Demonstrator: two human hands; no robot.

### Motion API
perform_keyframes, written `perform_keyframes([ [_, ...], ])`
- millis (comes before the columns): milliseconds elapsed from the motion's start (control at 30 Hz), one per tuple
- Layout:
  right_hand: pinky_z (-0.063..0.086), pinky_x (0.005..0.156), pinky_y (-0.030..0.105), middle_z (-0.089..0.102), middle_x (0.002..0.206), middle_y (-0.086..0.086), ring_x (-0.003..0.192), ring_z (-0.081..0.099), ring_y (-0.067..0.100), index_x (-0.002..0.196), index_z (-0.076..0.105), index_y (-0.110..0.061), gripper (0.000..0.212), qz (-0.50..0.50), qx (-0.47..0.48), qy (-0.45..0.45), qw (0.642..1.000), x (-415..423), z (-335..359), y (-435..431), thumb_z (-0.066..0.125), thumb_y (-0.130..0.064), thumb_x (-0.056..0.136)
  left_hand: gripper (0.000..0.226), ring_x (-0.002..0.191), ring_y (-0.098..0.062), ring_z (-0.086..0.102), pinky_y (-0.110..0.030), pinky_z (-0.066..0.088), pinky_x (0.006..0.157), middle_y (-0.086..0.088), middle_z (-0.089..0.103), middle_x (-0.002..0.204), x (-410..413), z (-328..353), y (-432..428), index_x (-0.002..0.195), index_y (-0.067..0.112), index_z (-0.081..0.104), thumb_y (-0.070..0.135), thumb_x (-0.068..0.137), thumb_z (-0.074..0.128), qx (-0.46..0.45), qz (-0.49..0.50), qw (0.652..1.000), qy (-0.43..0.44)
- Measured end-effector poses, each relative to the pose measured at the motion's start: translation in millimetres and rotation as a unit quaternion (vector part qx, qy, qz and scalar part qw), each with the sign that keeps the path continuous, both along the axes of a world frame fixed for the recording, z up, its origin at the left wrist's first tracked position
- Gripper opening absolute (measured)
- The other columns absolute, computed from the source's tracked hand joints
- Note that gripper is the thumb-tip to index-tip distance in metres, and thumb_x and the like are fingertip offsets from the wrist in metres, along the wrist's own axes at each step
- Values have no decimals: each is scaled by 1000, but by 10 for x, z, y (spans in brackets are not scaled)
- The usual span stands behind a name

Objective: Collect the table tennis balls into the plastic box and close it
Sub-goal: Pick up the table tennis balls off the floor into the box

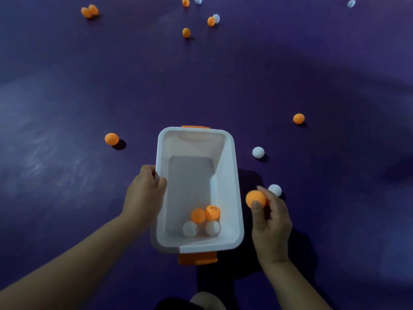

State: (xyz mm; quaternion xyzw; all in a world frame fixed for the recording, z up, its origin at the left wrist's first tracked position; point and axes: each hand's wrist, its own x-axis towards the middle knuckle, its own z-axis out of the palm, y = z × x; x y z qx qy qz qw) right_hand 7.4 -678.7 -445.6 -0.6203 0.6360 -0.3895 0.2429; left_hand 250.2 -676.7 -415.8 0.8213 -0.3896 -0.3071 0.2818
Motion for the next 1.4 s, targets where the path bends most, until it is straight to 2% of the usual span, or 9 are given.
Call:
perform_keyframes([
  [167, 44, 71, 18, 52, 77, -16, 75, 52, 9, 117, 62, -21, 54, 114, -36, -1, 993, 141, 192, -218, 36, -60, 90, 3, 69, -22, 52, -37, 41, 57, -5, 56, 80, -171, -21, -141, 95, 16, 47, 16, 93, 47, 5, -12, 1000, 17],
  [367, 49, 79, 19, 56, 101, -13, 91, 57, 3, 102, 62, -29, 20, -88, 97, -87, 988, -252, -147, -335, 52, -14, 93, 9, 60, -16, 43, -32, 33, 51, -1, 47, 72, -155, -130, -175, 88, 11, 40, 15, 95, 43, 24, -7, 1000, -18],
  [533, 45, 90, 36, 52, 123, 4, 116, 46, 20, 114, 59, -14, 27, -183, 140, 43, 972, -544, -613, -268, 60, -14, 87, 3, 63, -20, 48, -31, 28, 49, -3, 49, 75, -275, -140, -188, 93, 13, 36, 13, 94, 33, 56, 11, 998, -40],
  [700, 41, 83, 31, 57, 115, 10, 105, 52, 25, 109, 62, -11, 32, -137, 136, 130, 973, -605, -826, -216, 71, -21, 80, 7, 62, -22, 50, -30, 30, 49, -6, 52, 75, -339, -133, -187, 95, 13, 37, 14, 95, 30, 65, 26, 996, -62],
  [833, 52, 75, 38, 59, 105, 0, 89, 57, 17, 103, 57, -18, 24, -148, 136, 46, 978, -534, -734, -159, 68, -21, 82, 7, 61, -20, 47, -30, 28, 49, -3, 49, 73, -331, -168, -195, 93, 15, 36, 13, 95, 29, 71, 31, 994, -75],
  [1000, 47, 72, 12, 63, 93, -13, 86, 58, -2, 98, 58, -25, 28, -79, 26, -130, 988, -180, -198, -92, 48, -47, 84, 7, 61, -23, 49, -31, 30, 49, -5, 50, 74, -321, -201, -187, 96, 12, 36, 10, 96, 29, 66, 28, 993, -96],
  [1167, 43, 82, 11, 59, 95, -17, 91, 56, 4, 103, 66, -23, 45, 96, -23, -63, 993, 2, 5, -132, 37, -55, 91, 6, 62, -24, 51, -32, 33, 49, -3, 49, 73, -323, -202, -183, 96, 13, 35, 12, 97, 30, 59, 23, 993, -97],
  [1300, 49, 78, 20, 57, 99, -14, 92, 55, 7, 103, 66, -23, 17, -7, 26, -40, 999, -74, -125, -322, 53, -22, 91, 7, 59, -21, 45, -31, 27, 47, -2, 46, 72, -326, -197, -179, 94, 14, 33, 11, 97, 28, 63, 22, 993, -99],
  [1400, 38, 88, 16, 54, 124, -2, 119, 48, 20, 122, 59, -15, 35, -2, 85, 122, 989, -134, -381, -508, 55, -5, 89, 6, 55, -19, 44, -29, 26, 45, -1, 44, 69, -317, -221, -174, 94, 12, 32, 8, 97, 29, 63, 17, 992, -110],
])
